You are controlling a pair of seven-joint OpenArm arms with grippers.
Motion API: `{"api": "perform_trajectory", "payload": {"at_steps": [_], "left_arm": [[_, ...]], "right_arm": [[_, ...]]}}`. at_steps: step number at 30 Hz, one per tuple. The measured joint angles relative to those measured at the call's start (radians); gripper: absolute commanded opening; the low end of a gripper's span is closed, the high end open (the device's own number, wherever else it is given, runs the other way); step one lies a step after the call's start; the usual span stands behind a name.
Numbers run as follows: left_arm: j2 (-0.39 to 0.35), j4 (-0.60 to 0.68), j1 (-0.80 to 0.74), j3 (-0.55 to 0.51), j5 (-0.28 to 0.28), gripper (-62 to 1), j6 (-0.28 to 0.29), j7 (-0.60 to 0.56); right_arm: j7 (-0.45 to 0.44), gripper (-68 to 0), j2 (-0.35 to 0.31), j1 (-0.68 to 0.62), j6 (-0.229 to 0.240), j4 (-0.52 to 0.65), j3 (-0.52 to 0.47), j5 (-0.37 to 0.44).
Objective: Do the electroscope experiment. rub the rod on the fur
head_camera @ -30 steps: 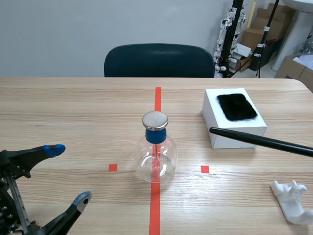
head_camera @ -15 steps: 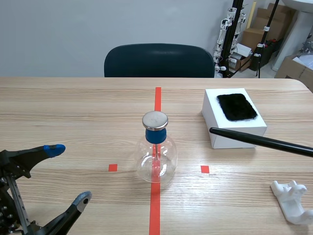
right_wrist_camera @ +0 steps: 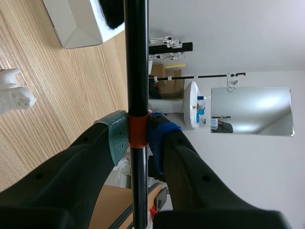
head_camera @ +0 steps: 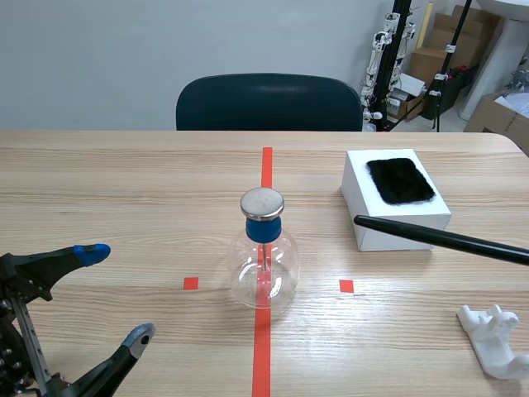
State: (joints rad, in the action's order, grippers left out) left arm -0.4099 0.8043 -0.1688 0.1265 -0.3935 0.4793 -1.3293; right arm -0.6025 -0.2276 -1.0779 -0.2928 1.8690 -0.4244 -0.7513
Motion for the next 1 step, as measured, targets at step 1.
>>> {"api": "perform_trajectory", "payload": {"at_steps": [1], "left_arm": [[0.0,0.0,0.0,0.0,0.0,1.4,0.0,0.0]], "right_arm": [[0.0,-66.9,0.0,0.0,0.0,0.0,0.0,0.0]]}}
